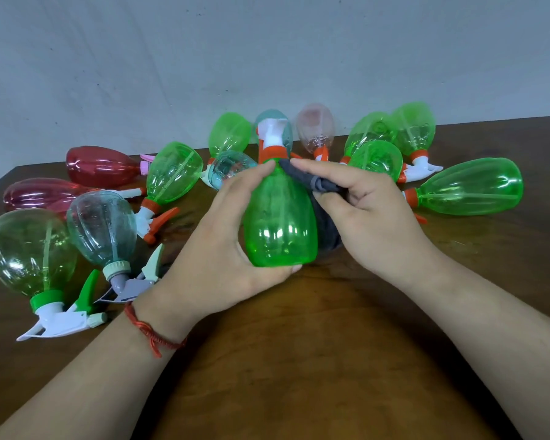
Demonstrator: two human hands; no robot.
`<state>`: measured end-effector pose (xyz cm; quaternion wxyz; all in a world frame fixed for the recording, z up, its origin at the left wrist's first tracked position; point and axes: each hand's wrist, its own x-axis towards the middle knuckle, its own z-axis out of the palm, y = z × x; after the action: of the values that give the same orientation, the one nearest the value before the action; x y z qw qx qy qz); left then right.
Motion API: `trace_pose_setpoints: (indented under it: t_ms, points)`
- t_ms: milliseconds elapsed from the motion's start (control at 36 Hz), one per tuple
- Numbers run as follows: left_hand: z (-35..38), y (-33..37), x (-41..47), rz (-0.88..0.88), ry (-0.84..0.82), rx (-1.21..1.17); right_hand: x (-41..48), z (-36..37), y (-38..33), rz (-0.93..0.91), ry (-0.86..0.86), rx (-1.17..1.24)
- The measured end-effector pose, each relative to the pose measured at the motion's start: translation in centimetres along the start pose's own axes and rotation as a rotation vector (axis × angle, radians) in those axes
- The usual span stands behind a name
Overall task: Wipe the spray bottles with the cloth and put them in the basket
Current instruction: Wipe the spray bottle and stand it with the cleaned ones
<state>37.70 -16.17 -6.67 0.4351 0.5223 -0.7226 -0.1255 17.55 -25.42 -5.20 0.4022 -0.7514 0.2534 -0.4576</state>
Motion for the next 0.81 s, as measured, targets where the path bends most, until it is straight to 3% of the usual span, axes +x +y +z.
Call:
trace_pose_setpoints:
  t_ms: [167, 306, 444, 583, 806]
  points:
    - [-0.2, 0.4, 0.0, 0.063, -0.026, 0.047, 0.3, -0.3, -0.2, 0.001, 0.008, 0.059]
    - [0.0, 0.0, -0.1, 0.017, -0.021, -0.035, 0.0, -0.1, 0.0, -0.021, 0.002, 0.035]
    - [0.7, -0.1, 0.0, -0.128, 0.122, -0.183, -0.4, 0.1, 0.1, -0.09, 0.005, -0.042]
    - [0.2, -1.6, 0.5, -0.202, 0.283, -0.134, -0.8, 0.6, 0.4, -0.165, -0.066, -0.181]
    - [-0.3, -1.8, 0.7, -0.246, 0.383, -0.118, -1.0, 0.7, 0.1, -0.141, -0.09, -0.166]
